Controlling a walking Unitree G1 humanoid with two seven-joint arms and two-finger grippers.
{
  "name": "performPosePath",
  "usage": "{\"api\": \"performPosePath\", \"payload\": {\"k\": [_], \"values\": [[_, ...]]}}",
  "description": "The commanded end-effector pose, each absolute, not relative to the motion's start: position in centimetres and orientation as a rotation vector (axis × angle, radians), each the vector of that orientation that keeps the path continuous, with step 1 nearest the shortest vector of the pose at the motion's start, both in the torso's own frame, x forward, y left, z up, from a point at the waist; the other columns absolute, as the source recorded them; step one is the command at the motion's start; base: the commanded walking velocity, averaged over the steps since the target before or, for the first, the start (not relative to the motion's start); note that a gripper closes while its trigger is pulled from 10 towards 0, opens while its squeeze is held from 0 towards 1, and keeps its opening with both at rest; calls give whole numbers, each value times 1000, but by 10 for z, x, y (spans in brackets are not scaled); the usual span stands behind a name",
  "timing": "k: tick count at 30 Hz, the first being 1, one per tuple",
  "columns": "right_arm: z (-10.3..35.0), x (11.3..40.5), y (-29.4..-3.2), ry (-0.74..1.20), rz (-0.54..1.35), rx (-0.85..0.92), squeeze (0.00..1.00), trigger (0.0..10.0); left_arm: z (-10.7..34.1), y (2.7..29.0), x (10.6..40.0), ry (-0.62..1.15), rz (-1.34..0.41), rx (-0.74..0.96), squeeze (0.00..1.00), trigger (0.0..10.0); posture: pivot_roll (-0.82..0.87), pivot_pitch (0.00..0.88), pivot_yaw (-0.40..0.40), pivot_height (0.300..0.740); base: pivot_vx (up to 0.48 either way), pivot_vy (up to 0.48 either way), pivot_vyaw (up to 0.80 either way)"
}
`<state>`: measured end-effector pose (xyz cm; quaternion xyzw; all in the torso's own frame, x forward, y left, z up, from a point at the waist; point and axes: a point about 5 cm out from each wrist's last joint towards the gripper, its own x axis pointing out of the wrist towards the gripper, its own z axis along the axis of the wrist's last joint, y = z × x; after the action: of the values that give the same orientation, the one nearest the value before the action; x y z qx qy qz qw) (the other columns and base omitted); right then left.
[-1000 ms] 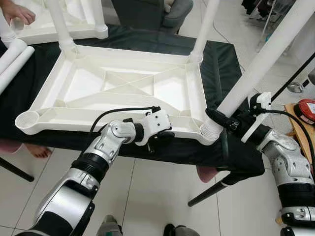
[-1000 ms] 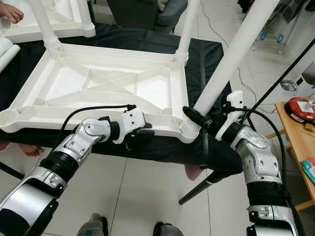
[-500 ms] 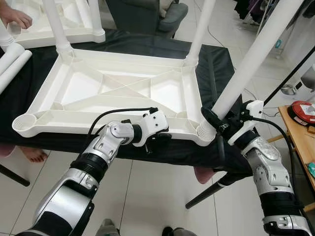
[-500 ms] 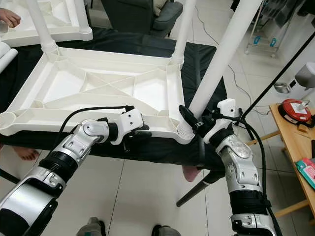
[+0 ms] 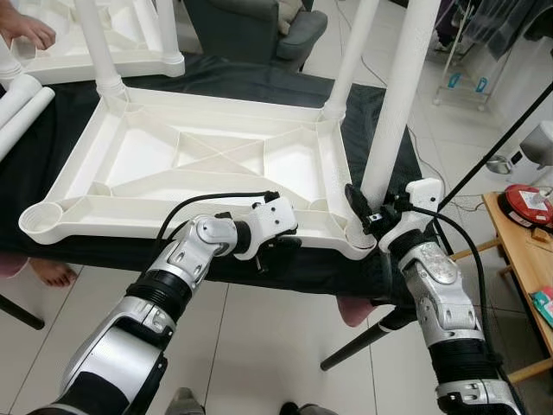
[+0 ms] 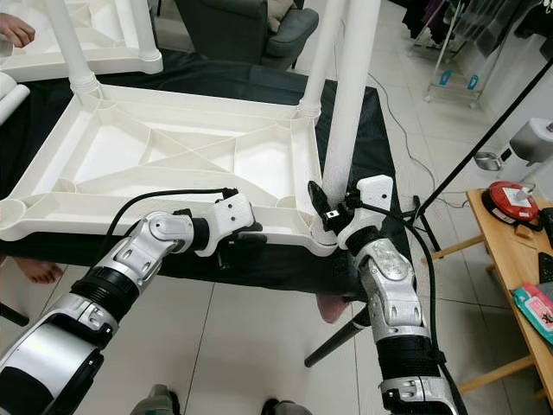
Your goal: Building children table
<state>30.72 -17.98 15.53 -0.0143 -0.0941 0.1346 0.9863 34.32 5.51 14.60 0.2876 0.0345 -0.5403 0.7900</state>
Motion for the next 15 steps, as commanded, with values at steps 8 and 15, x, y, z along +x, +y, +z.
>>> {"api": "performPosePath", "payload": {"k": [8,15], "values": [[71,257,-186,174,310,17,0,10000,154,65,352,56,-1069,627,0,10000,141,164,-19,740,0,0,0],[70,245,-190,184,373,22,0,10000,155,65,353,56,-1067,626,0,10000,138,164,-18,740,0,0,0]]}}
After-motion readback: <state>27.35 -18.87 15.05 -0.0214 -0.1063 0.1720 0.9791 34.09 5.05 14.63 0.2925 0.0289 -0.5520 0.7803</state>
